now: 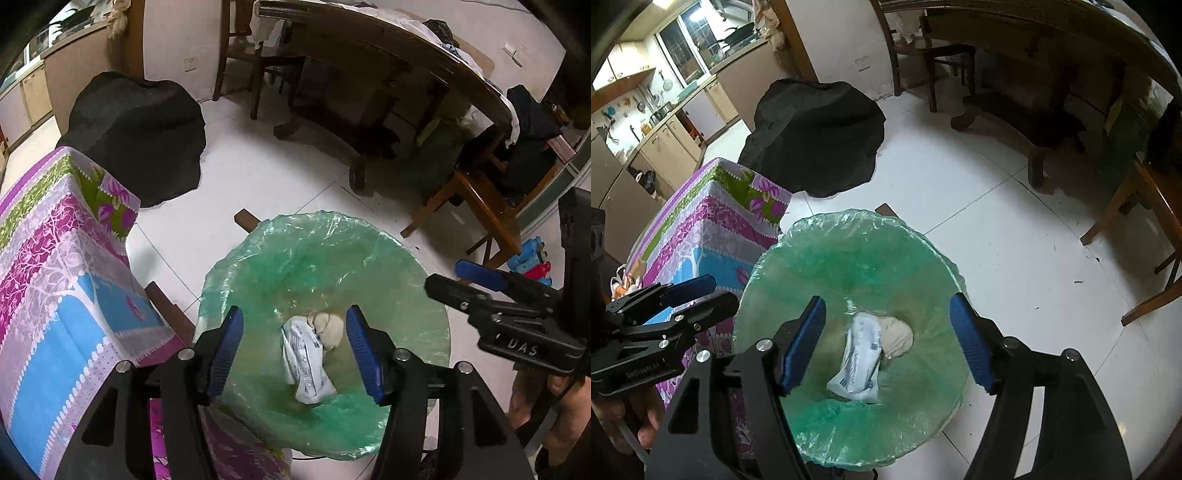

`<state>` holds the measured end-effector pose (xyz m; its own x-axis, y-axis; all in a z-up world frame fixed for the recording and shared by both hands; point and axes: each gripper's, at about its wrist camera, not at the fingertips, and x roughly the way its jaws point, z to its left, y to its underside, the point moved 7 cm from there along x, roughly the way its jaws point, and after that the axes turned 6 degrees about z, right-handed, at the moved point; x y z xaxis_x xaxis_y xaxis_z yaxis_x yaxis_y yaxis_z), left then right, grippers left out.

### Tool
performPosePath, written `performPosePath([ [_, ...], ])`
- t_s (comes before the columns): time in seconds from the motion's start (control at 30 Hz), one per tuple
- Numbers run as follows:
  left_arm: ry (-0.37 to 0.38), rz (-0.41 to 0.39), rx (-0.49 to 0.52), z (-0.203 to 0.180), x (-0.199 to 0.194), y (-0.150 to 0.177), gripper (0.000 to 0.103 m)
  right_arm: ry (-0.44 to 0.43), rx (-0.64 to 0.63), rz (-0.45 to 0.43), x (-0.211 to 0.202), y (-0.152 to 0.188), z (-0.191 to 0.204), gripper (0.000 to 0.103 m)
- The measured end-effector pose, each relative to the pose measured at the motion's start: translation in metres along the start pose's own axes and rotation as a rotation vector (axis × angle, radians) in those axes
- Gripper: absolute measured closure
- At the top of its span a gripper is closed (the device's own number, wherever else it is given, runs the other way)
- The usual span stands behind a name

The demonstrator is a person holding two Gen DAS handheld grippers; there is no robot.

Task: Collect trash
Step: 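Carry both items over the green bin and open both tools to drop them, then grasp the green scrub pad with the left tool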

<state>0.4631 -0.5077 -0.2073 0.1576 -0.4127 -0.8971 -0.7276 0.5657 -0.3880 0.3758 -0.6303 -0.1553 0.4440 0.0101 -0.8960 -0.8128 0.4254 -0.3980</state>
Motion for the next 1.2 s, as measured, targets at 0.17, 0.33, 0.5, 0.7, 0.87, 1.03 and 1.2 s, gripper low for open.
performPosePath([
  [0.17, -0.007, -0.005, 0.004, 0.001, -0.004, 0.003, 0.044, 0.000, 0.000, -0.004, 0.000, 0.002, 0.001, 0.034],
  [0.33, -0.039, -0.058, 0.049, 0.005, -0.031, 0.014, 0.043, 0.009, -0.061, -0.094, -0.028, 0.006, 0.024, 0.022],
  [0.5, -0.068, -0.182, 0.067, 0.045, -0.100, 0.049, 0.042, -0.067, -0.188, -0.239, -0.068, 0.026, 0.085, 0.013],
  [0.7, -0.186, -0.340, -0.116, 0.182, -0.205, 0.124, 0.031, -0.203, -0.327, -0.247, -0.064, 0.069, 0.169, 0.010],
  [0.87, -0.396, -0.363, -0.352, 0.322, -0.260, 0.219, 0.030, -0.276, -0.391, -0.198, -0.039, 0.090, 0.222, 0.009],
  [1.03, -0.393, -0.309, -0.521, 0.402, -0.262, 0.297, 0.030, -0.311, -0.438, -0.159, -0.022, 0.097, 0.267, 0.009],
  [1.2, -0.360, -0.252, -0.534, 0.417, -0.232, 0.317, 0.040, -0.341, -0.490, -0.132, -0.014, 0.117, 0.305, 0.009],
])
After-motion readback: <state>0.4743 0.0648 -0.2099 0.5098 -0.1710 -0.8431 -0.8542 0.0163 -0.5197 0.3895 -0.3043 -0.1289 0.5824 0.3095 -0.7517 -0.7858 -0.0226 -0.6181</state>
